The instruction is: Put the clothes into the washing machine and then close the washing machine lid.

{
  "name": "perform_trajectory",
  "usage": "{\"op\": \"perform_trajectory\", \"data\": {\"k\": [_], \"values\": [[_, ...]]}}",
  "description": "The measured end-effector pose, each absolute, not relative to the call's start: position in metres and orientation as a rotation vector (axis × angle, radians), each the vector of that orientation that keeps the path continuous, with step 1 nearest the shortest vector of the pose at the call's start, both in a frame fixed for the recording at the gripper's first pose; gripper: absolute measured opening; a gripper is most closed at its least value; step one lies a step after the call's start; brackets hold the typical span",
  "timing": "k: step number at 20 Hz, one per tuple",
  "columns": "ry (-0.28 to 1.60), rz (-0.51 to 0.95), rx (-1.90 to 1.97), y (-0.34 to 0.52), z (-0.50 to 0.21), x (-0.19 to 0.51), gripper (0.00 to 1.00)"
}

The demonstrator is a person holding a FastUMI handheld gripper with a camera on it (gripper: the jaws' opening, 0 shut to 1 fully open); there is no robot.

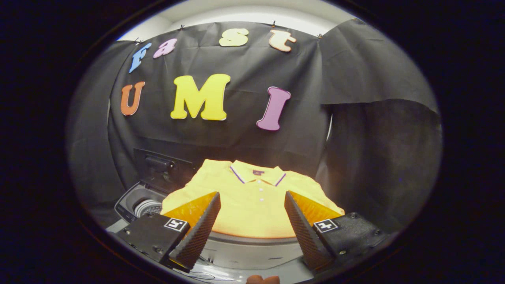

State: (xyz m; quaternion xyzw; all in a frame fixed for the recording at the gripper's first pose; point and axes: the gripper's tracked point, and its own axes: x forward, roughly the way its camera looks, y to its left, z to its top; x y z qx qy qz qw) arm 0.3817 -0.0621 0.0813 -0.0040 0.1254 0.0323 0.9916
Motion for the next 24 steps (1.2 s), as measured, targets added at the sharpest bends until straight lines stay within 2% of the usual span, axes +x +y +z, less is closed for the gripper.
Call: {"op": "perform_trajectory", "data": {"k": [9,24], "values": [[0.426,0.092,-0.004,-0.067,0.046,0.467,1.00],[0.584,0.104,0.102,-0.067,0.003,0.495,1.00]]}}
